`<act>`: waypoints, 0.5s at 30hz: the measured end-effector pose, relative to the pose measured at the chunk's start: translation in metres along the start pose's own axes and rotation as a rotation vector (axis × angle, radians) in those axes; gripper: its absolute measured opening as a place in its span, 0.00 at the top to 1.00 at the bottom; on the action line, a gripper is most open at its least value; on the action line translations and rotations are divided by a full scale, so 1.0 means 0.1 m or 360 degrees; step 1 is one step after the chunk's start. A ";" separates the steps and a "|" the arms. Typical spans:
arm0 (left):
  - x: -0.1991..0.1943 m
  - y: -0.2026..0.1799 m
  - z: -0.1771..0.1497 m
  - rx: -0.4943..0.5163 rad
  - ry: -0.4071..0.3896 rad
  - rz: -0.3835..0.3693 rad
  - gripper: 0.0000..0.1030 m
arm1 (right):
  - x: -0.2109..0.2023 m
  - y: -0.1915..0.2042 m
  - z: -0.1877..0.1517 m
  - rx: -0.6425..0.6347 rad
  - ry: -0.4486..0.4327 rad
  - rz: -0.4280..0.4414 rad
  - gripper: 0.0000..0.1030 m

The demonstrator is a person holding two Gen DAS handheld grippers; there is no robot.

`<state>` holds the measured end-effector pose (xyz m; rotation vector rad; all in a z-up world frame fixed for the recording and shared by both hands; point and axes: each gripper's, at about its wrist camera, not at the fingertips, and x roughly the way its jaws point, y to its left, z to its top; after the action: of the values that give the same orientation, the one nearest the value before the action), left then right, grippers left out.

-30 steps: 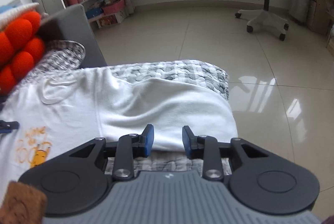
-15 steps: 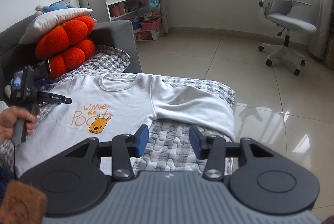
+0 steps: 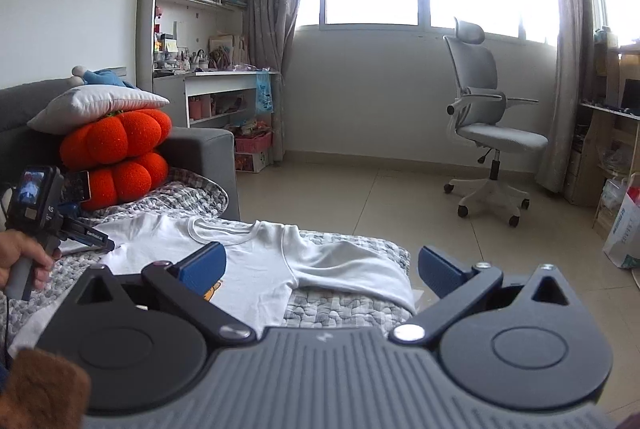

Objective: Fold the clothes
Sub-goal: 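Open the right gripper and lift it away from the shirt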

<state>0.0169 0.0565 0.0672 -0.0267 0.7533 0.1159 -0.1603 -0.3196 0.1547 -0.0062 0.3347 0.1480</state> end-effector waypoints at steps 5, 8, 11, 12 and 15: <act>-0.10 0.11 -0.02 -0.0016 -0.0023 -0.0032 0.44 | -0.36 0.11 0.07 0.0001 -0.0168 -0.0023 0.00; -0.14 0.18 -0.03 -0.0023 -0.0024 -0.0044 0.41 | -0.64 0.17 0.12 -0.0088 -0.0255 -0.0065 0.00; -0.17 0.29 -0.04 -0.0039 -0.0010 -0.0067 0.37 | -0.82 0.20 0.17 -0.0254 -0.0193 -0.0125 0.00; -0.18 0.32 -0.05 -0.0043 -0.0007 -0.0075 0.37 | -0.91 0.16 0.18 -0.0232 -0.0202 -0.0116 0.00; -0.24 0.45 -0.07 -0.0039 -0.0011 -0.0075 0.37 | -1.00 0.02 0.14 -0.0025 -0.0103 -0.0025 0.00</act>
<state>-0.0106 0.0989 0.0794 -0.0672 0.7439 0.0803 -0.2498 -0.3313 0.2004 -0.0198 0.2687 0.1350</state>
